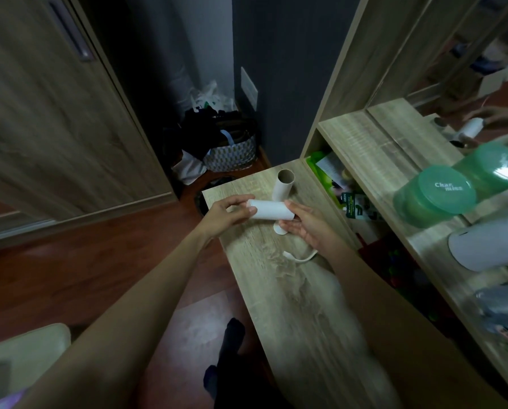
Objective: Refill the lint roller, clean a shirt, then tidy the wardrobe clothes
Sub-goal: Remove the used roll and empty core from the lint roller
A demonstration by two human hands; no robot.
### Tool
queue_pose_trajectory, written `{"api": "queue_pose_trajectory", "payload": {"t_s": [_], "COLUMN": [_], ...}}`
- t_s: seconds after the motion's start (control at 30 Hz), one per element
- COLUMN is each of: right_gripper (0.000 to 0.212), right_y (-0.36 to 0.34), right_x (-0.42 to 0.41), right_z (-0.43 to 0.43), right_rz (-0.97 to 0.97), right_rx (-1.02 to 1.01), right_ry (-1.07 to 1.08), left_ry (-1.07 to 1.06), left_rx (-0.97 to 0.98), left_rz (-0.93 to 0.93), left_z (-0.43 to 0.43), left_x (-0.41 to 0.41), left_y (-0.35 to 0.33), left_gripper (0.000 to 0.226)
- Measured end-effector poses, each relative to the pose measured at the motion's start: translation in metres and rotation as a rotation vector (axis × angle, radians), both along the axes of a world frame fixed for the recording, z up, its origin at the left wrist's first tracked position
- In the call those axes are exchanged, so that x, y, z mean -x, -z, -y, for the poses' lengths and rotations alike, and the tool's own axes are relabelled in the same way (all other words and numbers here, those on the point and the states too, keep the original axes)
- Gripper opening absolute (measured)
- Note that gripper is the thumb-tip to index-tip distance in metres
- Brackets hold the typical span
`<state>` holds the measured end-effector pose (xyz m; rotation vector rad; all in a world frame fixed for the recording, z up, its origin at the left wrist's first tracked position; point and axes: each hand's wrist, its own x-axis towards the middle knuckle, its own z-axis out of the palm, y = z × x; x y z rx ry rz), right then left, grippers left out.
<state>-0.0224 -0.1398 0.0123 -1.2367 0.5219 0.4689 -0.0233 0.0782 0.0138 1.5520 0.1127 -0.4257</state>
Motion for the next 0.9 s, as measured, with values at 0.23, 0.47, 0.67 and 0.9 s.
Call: {"api": "queue_pose_trajectory", "payload": {"t_s": [0.23,0.47,0.67,0.9], "right_gripper": [0.019,0.032,0.034,0.035], "right_y": [-0.0051,-0.0028,-0.002,-0.0033], "right_x": [-0.001,-0.0011,-0.0009,-0.0001], "right_z": [-0.0009,0.0017,0.0032,0.0043], "right_rz": [-0.003,-0.008,-0.005,0.0], "right_rx": [-0.019,-0.023,-0.025,-0.031], "right_ry": [0.001,-0.029,-0.028,-0.026], "left_ry": [0.0,0.008,0.03,-0.003], "left_rx": [0.067,0.107,0.148,0.148], "left_rz": [-0.053,-0.092,-0.13,-0.103], "left_z": [-0.0004,0.0019,0.0027,0.0043], "left_x": [-0.0026,-0.0001,-0.002,-0.002], "left_y": [0.001,-0.0028,-0.0037,-0.0004], "left_gripper": [0.034,0.032,0.031,0.031]}}
